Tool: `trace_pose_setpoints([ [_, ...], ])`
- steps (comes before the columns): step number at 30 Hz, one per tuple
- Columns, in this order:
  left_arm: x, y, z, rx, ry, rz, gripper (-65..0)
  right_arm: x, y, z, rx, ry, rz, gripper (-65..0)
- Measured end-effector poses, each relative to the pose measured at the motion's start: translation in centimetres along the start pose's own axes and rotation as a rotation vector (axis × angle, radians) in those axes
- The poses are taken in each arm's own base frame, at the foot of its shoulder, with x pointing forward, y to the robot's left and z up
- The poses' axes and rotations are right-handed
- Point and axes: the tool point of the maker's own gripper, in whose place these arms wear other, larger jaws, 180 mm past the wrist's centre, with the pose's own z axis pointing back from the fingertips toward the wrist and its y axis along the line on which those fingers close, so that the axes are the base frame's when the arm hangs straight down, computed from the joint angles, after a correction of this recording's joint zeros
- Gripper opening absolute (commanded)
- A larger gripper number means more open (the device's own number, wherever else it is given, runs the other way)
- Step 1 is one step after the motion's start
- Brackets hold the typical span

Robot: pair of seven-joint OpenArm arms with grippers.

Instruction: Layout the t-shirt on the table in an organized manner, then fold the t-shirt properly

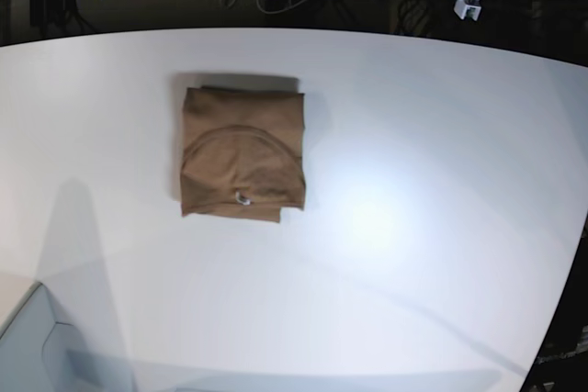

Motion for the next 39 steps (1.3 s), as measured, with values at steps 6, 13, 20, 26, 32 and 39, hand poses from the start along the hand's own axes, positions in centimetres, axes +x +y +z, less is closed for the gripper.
trace_pose_setpoints([
  [6,-0.2,-1.9,-2.7,-0.104,0.009,-0.079,-65.0,-3.8,1.1,-2.6,0.03,-0.013,0.002,-57.4],
  [13,0.1,-2.7,-3.8,-0.137,-0.027,-0.048,-65.0,-10.6,-1.1,-4.3,0.007,0.102,-0.105,-57.3],
  [20,-1.7,-6.4,-4.9,-0.21,0.029,-0.103,-65.0,-13.3,-0.6,-4.2,-0.053,0.113,0.003,-57.3],
  [26,-3.2,-3.8,-6.2,0.011,0.084,-0.1,-65.0,-13.8,-2.0,-4.2,-0.186,0.172,0.357,-57.3],
  [32,-1.9,-3.4,-7.0,0.114,0.061,-0.106,-65.0,-11.1,-2.3,-4.3,-0.305,0.096,0.702,-57.4],
  [39,-1.9,-2.6,-6.9,0.161,0.069,-0.115,-65.0,-10.3,-1.2,-4.4,-0.301,0.055,0.811,-60.6],
])
